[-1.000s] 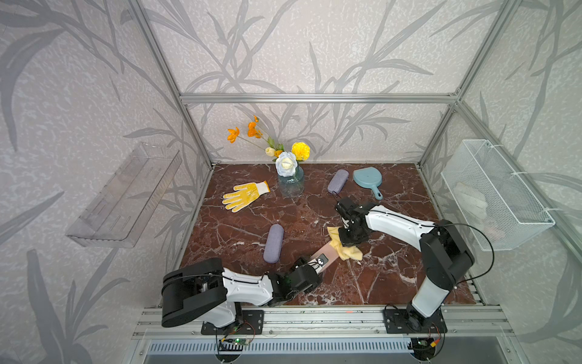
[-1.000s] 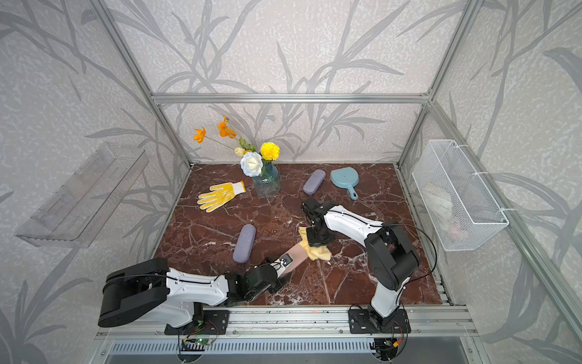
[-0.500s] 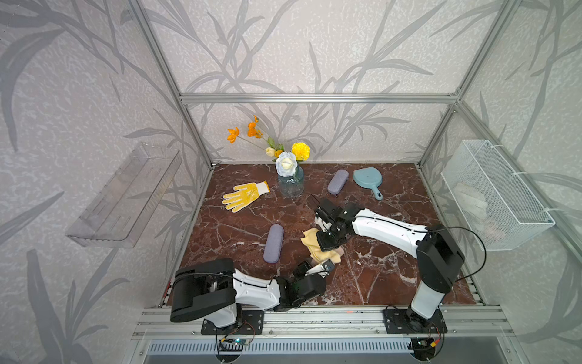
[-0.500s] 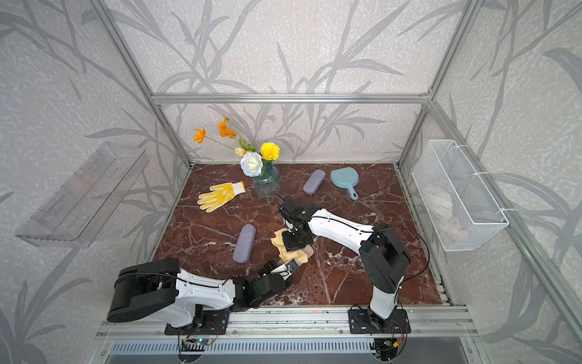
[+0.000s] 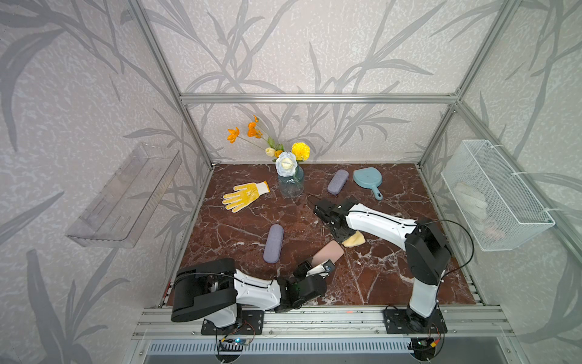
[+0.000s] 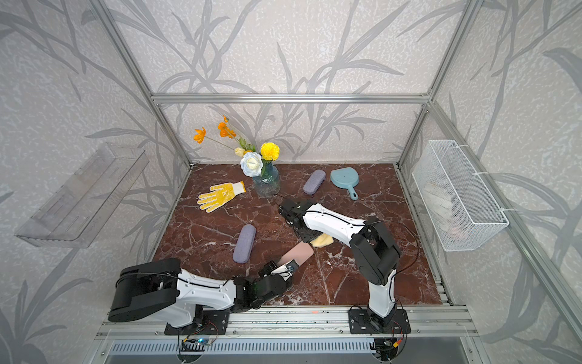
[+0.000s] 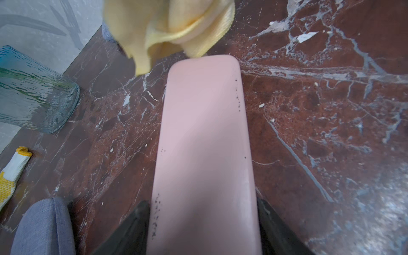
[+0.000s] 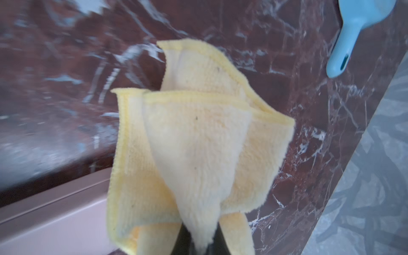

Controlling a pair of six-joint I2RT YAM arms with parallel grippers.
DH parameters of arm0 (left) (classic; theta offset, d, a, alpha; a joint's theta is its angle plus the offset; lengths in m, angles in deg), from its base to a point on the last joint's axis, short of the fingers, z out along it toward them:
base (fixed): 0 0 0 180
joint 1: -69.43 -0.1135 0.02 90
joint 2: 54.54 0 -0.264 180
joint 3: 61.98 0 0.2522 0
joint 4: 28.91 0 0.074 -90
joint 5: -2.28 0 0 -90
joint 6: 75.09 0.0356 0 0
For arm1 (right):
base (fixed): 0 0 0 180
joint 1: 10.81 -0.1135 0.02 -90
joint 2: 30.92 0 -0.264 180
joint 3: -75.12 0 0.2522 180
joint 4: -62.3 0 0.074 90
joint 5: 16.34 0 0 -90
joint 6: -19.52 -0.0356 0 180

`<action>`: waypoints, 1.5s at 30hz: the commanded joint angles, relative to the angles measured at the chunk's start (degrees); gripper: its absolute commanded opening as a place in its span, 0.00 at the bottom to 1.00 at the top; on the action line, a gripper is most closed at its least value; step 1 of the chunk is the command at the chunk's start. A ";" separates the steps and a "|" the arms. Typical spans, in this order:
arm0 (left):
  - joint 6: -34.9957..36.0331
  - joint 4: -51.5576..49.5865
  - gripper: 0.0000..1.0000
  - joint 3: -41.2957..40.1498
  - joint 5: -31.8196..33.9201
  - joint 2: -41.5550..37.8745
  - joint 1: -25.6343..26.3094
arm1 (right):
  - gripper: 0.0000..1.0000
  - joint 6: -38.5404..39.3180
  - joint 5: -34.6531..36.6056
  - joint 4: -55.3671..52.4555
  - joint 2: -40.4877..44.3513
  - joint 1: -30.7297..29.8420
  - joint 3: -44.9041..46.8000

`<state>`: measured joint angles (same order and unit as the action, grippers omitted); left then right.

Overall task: Wipe the eyeglass case
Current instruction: Wipe the dirt from the eyeglass case.

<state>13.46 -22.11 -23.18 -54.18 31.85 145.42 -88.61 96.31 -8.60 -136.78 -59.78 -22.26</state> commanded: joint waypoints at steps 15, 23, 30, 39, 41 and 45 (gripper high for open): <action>0.44 -0.96 0.19 1.29 1.34 0.52 0.17 | 0.00 -4.04 -14.72 4.59 1.66 11.94 14.62; 0.32 1.07 0.18 -0.24 -1.97 -0.34 -0.94 | 0.00 -0.51 4.02 -1.99 11.00 2.76 10.03; -1.09 -1.88 0.18 -2.05 -27.71 -5.85 -12.88 | 0.00 -17.80 -38.34 18.65 14.66 1.69 20.43; -1.25 -2.45 0.17 -1.78 -30.03 -5.63 -14.06 | 0.00 -13.31 -16.88 10.00 5.43 7.83 23.31; -1.32 -2.36 0.16 -1.83 -29.94 -5.75 -14.03 | 0.00 -11.00 -1.65 4.06 5.31 8.19 19.96; -1.36 -2.62 0.16 -1.56 -29.84 -5.54 -14.03 | 0.00 -8.35 11.70 -1.23 6.60 7.20 14.15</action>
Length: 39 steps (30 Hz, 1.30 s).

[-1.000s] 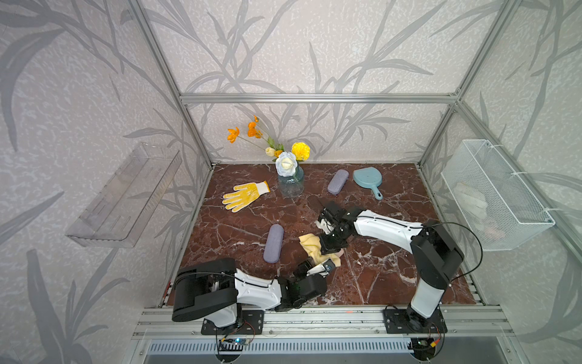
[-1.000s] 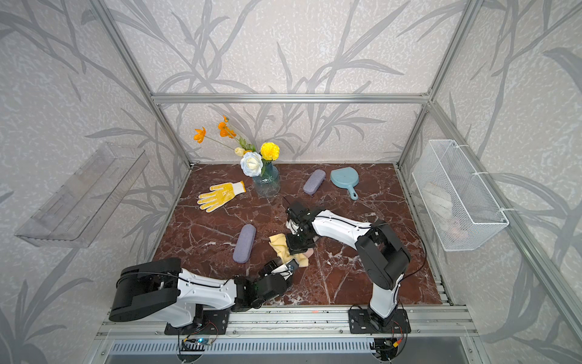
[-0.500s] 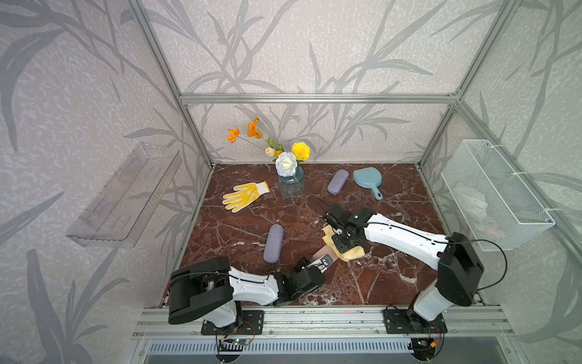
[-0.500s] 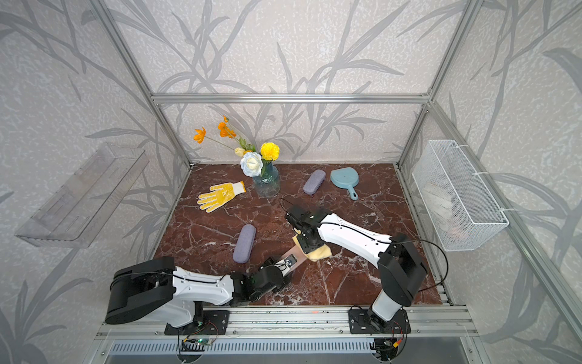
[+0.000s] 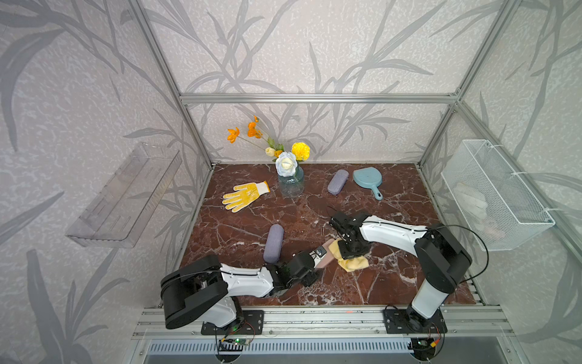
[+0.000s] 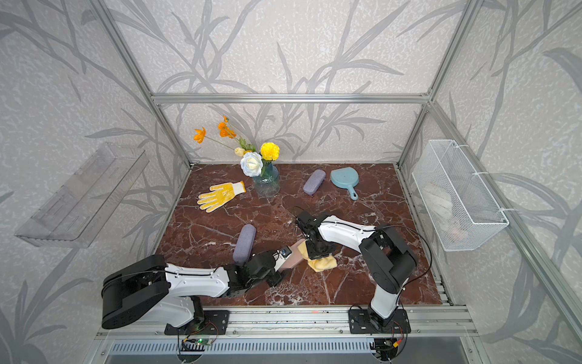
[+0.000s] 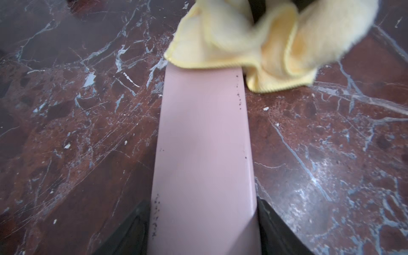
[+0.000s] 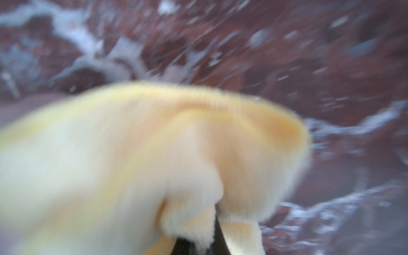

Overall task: Wipe the eyeglass case
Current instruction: Wipe the dirt from the eyeglass case.

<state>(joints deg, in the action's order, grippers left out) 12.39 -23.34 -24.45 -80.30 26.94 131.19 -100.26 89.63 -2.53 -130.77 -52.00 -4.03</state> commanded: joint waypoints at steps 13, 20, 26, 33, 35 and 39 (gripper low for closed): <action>-0.46 -2.82 0.16 0.75 -0.03 0.12 1.62 | 0.00 -5.78 -33.38 13.18 -2.17 -6.14 -4.10; -0.68 -2.49 0.16 0.31 1.02 -0.23 2.14 | 0.00 4.04 -15.12 3.60 -2.12 7.19 1.67; -0.61 -2.72 0.15 0.49 1.69 -0.13 2.36 | 0.00 8.64 10.77 -4.94 1.30 3.64 -6.82; 1.63 -4.65 0.12 2.56 12.71 1.52 8.50 | 0.00 6.25 -13.47 -3.96 -4.05 -6.73 -19.32; 1.08 -5.94 0.12 3.88 18.50 2.85 11.09 | 0.00 3.07 -25.29 -0.16 -6.33 -7.57 -18.79; -1.47 -7.50 0.13 5.25 24.88 4.39 14.10 | 0.00 -3.83 -40.76 12.23 -6.68 -7.27 -10.74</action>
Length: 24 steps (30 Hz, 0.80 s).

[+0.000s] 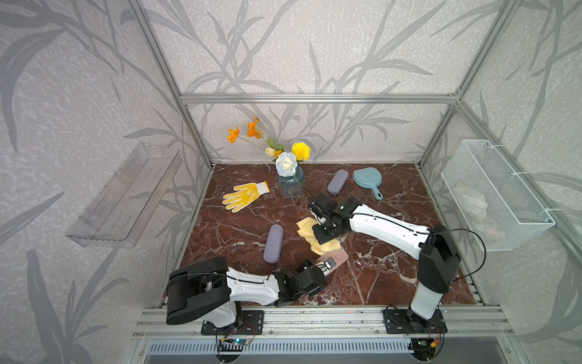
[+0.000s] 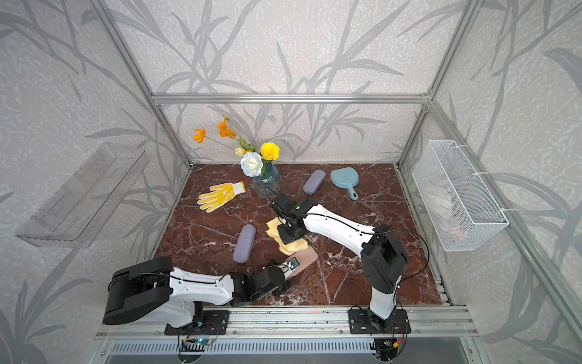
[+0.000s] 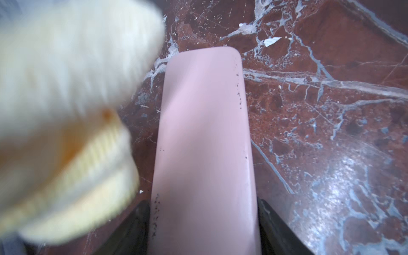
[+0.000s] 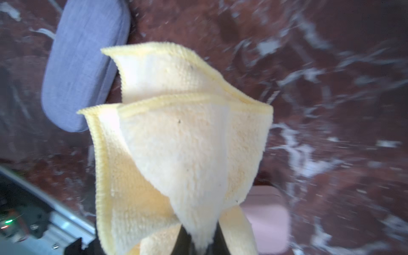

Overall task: Wipe the eyeglass case
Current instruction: Wipe the dirt from the eyeglass case.

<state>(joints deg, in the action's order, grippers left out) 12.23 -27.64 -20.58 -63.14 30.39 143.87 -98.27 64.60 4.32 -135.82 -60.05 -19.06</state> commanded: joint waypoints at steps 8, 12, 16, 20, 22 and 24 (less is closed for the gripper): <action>-1.19 -3.33 0.13 1.98 11.04 2.19 3.16 | 0.00 3.79 4.97 -5.14 0.01 10.88 11.17; 0.08 -4.21 0.13 3.39 15.41 3.91 5.42 | 0.00 7.92 22.64 -12.06 0.81 11.42 6.72; 0.79 -7.04 0.13 6.99 23.70 8.27 9.07 | 0.00 9.30 19.56 -13.25 3.56 7.97 0.25; 0.74 -10.56 0.14 10.99 29.08 12.83 11.07 | 0.00 8.25 9.42 -15.35 -0.47 0.13 -7.41; 0.36 -10.89 0.14 11.28 29.30 13.16 11.14 | 0.00 6.98 4.40 -14.30 -2.40 -2.70 -8.47; 0.01 -11.04 0.14 11.08 29.30 12.84 11.16 | 0.00 4.55 -2.02 -10.32 -3.03 -4.02 -6.22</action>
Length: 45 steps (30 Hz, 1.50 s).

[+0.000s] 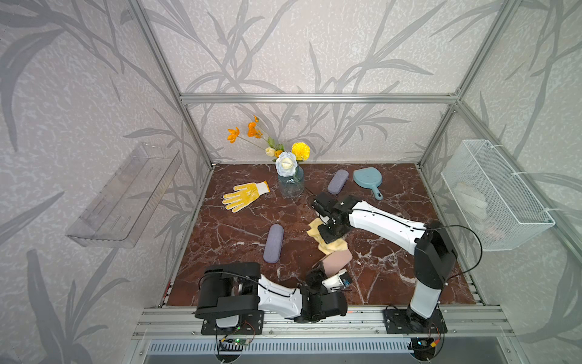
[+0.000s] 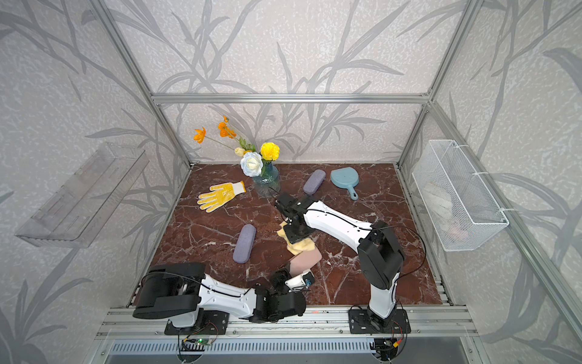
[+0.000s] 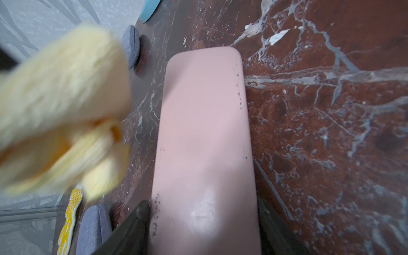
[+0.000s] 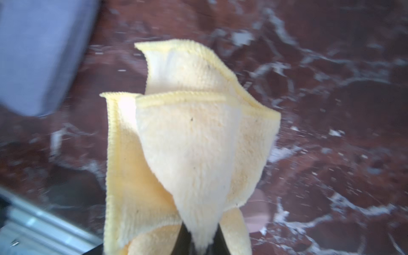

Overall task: Wipe the eyeglass case
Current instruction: Wipe the dirt from the eyeglass case.

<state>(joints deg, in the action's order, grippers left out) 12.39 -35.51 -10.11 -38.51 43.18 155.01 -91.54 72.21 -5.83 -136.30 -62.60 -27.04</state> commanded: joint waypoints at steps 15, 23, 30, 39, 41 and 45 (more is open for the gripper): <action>-1.29 -3.55 0.14 1.08 5.63 0.82 -0.02 | 0.00 0.57 15.77 -1.71 5.01 16.75 21.74; -0.81 -3.46 0.14 1.26 5.28 1.07 -0.11 | 0.00 1.89 14.93 -4.45 4.51 3.53 4.32; -1.34 -3.34 0.14 1.19 5.26 1.10 -0.10 | 0.00 -6.87 -21.33 12.77 1.64 2.69 15.05; -0.60 0.73 0.13 -1.95 0.34 -1.37 -1.62 | 0.00 3.01 3.91 3.55 3.15 19.21 23.19; 1.14 2.25 0.13 -2.58 -2.61 -1.74 -2.27 | 0.00 5.29 10.19 2.93 4.28 19.36 21.78; 3.41 3.69 0.13 -4.45 -11.31 -4.18 -5.15 | 0.00 8.40 11.32 4.92 3.82 19.30 16.27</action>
<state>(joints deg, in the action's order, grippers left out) 14.18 -32.82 -12.65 -43.19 40.53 152.37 -87.98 75.53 3.88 -132.87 -42.69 -7.35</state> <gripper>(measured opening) 0.693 0.085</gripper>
